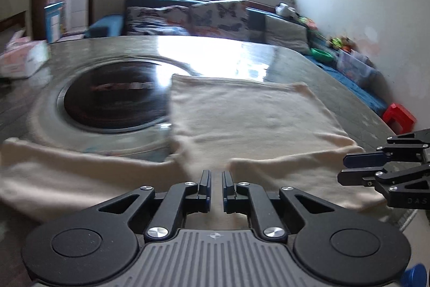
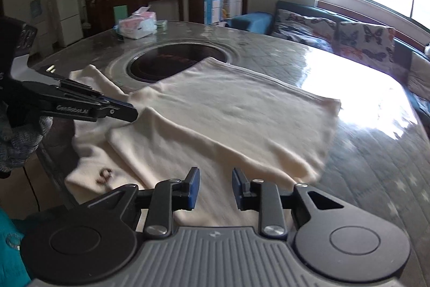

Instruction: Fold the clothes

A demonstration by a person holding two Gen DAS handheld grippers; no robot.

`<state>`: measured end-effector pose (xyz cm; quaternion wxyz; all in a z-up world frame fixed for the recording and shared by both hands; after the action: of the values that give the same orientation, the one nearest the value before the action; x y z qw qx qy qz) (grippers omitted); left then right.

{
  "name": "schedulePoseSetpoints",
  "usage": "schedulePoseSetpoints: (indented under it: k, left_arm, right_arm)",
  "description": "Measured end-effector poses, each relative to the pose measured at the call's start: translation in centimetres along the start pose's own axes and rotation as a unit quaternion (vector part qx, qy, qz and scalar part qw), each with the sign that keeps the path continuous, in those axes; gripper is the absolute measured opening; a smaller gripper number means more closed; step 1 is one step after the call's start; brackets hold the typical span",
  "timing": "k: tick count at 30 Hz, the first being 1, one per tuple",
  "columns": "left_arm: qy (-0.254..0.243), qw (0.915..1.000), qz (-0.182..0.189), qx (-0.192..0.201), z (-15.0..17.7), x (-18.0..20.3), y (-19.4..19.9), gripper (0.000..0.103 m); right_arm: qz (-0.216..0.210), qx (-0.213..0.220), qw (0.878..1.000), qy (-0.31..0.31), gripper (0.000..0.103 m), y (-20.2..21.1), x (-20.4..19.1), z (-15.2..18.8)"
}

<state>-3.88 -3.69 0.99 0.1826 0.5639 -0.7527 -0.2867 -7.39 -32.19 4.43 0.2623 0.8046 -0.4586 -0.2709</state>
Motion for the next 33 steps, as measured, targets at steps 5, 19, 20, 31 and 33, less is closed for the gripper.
schedulePoseSetpoints:
  k: [5, 19, 20, 31, 33]
  left_arm:
    - [0.031, 0.9986, -0.043, 0.0, 0.9, -3.3, 1.5, 0.019]
    - [0.16, 0.9566, -0.242, -0.03, 4.3, -15.6, 3.5, 0.042]
    - [0.168, 0.9544, -0.245, -0.033, 4.5, -16.1, 3.3, 0.042]
    - [0.17, 0.961, -0.218, -0.008, 3.4, -16.1, 2.8, 0.007]
    - [0.169, 0.9649, -0.201, 0.01, 2.4, -15.3, 3.5, 0.006]
  right_arm:
    - [-0.027, -0.008, 0.999, 0.022, 0.026, -2.1, -2.0, -1.3]
    - [-0.05, -0.02, 0.997, 0.061, 0.029, -4.5, -5.3, -1.6]
    - [-0.049, -0.02, 0.997, 0.06, 0.03, -4.3, -5.3, -1.5]
    - [-0.038, -0.002, 0.999, 0.031, 0.03, -2.0, -4.0, -1.2]
    - [-0.035, 0.004, 0.999, 0.022, 0.03, -1.5, -3.6, -1.1]
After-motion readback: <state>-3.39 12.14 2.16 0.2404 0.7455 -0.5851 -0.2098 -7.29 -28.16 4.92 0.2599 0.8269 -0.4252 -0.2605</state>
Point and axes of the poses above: each gripper's, at about its wrist camera, not at the fingertips, and y roughly against the way its jaws point, x to its right, z to its underside, the point moved 4 cm from there along -y, roughly the way its jaws point, and after that the axes turned 15 degrees about -y, right-handed, at the moved point
